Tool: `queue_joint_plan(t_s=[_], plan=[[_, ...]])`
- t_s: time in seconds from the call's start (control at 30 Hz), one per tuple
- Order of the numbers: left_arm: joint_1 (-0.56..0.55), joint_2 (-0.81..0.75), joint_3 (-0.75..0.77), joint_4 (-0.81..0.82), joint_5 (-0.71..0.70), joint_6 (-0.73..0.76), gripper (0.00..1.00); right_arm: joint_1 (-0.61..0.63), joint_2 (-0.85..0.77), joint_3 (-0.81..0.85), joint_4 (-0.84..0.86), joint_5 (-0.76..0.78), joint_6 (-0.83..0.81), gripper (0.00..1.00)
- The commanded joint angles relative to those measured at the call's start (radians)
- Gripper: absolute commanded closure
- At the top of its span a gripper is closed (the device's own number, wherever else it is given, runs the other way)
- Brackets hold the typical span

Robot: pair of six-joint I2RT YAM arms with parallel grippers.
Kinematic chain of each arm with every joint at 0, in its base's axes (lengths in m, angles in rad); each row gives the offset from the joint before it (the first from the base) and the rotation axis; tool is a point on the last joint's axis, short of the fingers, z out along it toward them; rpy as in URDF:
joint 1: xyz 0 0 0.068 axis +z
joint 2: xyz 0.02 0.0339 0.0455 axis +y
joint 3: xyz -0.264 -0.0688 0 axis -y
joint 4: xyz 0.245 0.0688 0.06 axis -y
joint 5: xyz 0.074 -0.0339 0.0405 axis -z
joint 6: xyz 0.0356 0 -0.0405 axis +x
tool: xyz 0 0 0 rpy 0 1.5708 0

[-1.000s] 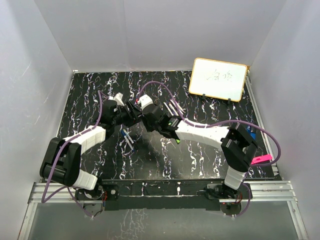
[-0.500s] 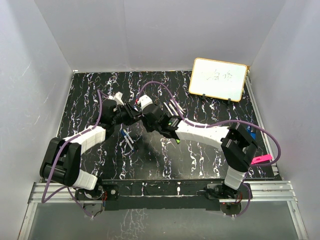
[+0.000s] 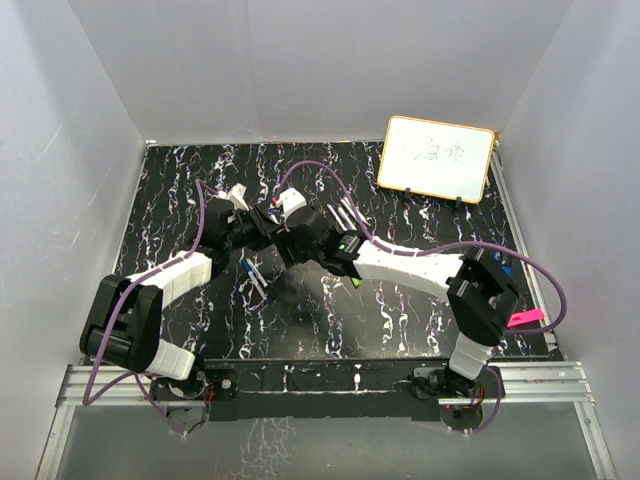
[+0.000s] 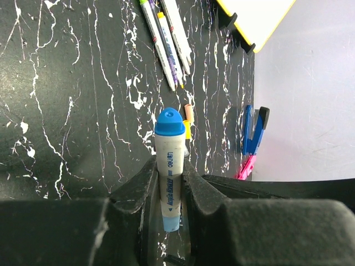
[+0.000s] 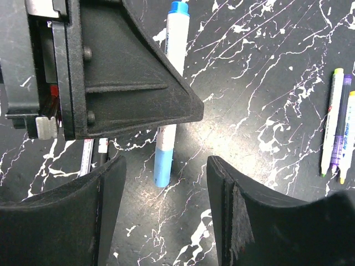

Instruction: Open the pen caps

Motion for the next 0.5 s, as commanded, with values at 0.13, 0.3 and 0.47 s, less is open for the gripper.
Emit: queue_joint_plan(t_s=[0.13,0.3,0.47], plan=[[-0.001,-0.019,0.020,0.032,0.028,-0.023,1.00,-0.005,-0.024,0.018,0.023,0.001,-0.014,0.44],[-0.003,-0.032,0.023,0.047,0.047,-0.035,1.00,-0.008,-0.010,0.024,0.023,-0.003,-0.015,0.47],[-0.004,-0.048,0.028,0.050,0.060,-0.044,1.00,-0.013,0.010,0.034,0.023,-0.009,-0.014,0.49]])
